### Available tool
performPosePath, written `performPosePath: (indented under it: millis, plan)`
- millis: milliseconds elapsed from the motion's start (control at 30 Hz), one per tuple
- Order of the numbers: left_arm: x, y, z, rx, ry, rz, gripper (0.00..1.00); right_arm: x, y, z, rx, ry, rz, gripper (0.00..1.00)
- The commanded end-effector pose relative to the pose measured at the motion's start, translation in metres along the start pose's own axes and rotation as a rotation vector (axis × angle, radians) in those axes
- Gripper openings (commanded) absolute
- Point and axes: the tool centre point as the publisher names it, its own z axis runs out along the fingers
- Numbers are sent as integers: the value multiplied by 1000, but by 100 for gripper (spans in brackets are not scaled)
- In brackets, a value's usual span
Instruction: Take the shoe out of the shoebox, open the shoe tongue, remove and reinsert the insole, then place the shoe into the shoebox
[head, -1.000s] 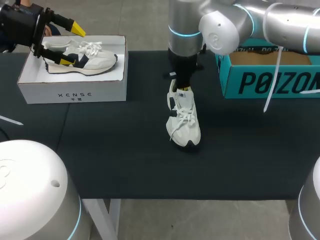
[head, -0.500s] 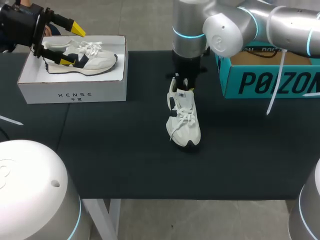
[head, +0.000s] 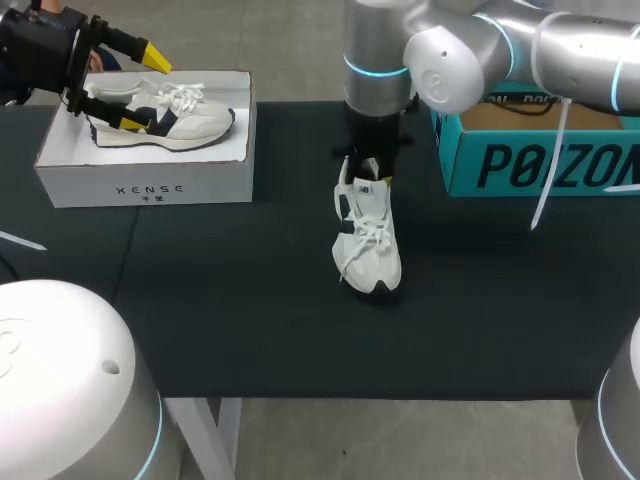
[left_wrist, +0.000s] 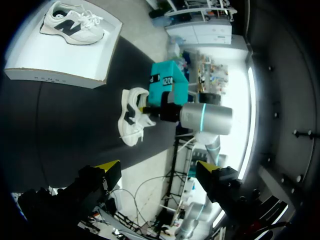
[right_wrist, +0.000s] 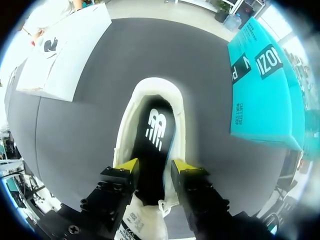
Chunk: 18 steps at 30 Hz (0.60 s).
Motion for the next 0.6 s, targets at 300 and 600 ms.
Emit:
performPosePath:
  millis: [300, 600]
  plan:
    - [0, -1, 0, -1, -2, -1, 100, 2, 0, 2, 1, 1, 1, 51]
    - [0, -1, 0, -1, -2, -1, 100, 3, -2, 3, 2, 3, 2, 91]
